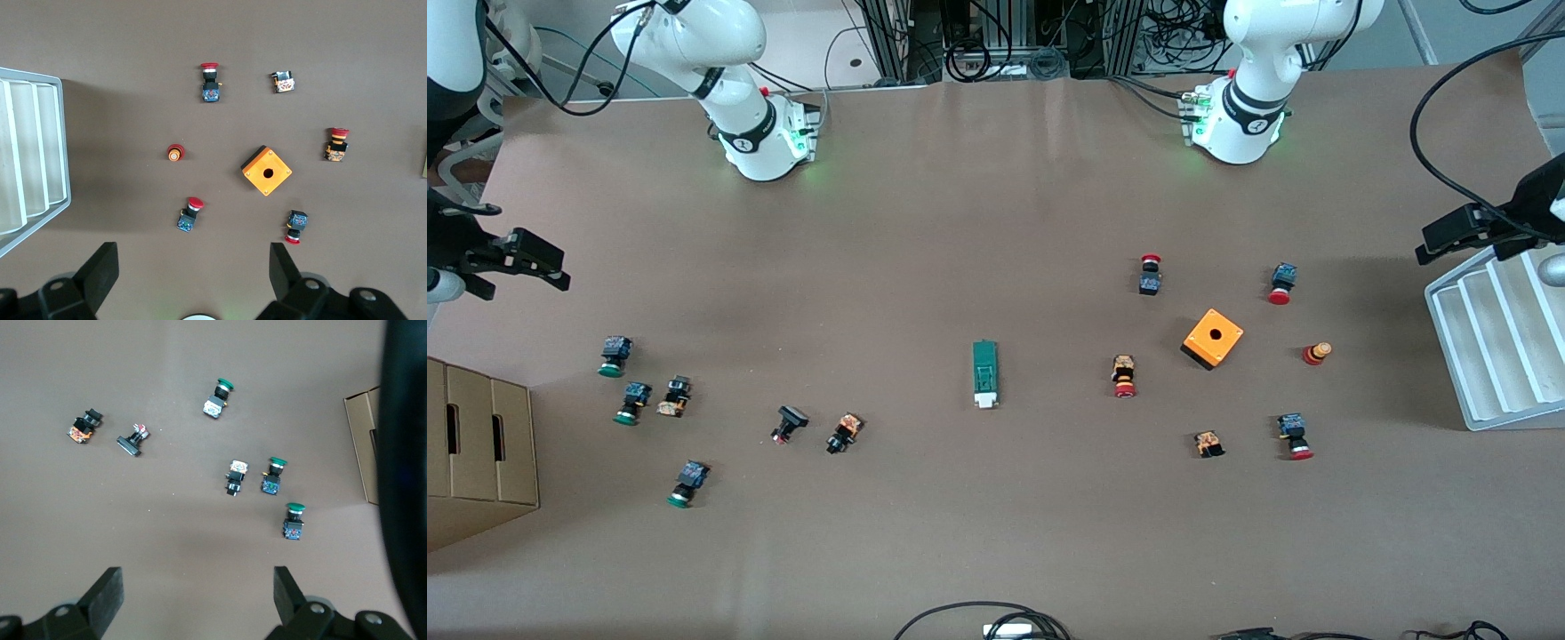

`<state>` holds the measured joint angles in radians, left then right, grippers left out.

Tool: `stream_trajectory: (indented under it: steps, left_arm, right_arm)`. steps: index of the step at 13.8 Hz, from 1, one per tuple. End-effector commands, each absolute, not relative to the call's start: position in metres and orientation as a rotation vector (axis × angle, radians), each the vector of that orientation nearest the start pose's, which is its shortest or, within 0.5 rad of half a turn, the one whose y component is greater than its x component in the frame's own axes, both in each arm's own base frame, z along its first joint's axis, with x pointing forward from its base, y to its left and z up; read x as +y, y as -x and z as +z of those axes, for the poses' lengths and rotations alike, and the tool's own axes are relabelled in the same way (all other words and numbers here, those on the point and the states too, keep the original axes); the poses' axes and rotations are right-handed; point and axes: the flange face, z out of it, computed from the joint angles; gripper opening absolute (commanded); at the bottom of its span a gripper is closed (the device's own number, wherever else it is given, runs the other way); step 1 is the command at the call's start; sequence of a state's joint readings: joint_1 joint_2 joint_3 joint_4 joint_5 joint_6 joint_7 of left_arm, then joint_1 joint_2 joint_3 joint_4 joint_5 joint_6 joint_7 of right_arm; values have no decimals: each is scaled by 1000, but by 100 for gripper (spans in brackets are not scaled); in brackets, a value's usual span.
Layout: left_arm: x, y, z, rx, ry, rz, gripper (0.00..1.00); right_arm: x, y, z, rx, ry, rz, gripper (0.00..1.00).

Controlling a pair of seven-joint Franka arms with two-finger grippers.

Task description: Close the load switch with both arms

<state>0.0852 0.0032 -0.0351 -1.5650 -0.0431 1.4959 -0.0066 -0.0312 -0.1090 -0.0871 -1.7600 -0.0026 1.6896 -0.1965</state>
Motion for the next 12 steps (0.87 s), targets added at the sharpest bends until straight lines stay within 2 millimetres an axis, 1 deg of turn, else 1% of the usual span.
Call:
stream_trajectory:
  steps: [1, 4, 6, 7, 8, 9, 10, 11, 12]
  left_arm:
    - [22, -536, 624, -102, 3183, 123, 100]
    - [24, -537, 625, -109, 3183, 109, 100]
    - [25, -539, 625, -112, 3182, 94, 100]
    - [28, -540, 625, -122, 3182, 89, 100]
    - [31, -540, 625, -132, 3181, 81, 100]
    - [32, -540, 626, -135, 3181, 72, 100]
    - [33, -542, 627, -135, 3180, 55, 100]
    - [34, -543, 629, -138, 3180, 33, 100]
    - [33, -545, 629, -136, 3180, 11, 100]
  right_arm:
    - [-61, -522, 614, -152, 3136, -58, 100]
    - [-58, -524, 609, -160, 3135, -41, 100]
    - [-63, -524, 609, -145, 3136, -44, 100]
    - [-62, -525, 608, -150, 3138, -46, 100]
    - [-61, -527, 605, -151, 3142, -37, 100]
    - [-62, -529, 609, -151, 3145, -49, 100]
    - [-61, -536, 610, -147, 3149, -53, 100]
    - [-62, -540, 605, -154, 3149, -41, 100]
    - [-64, -540, 606, -147, 3150, -43, 100]
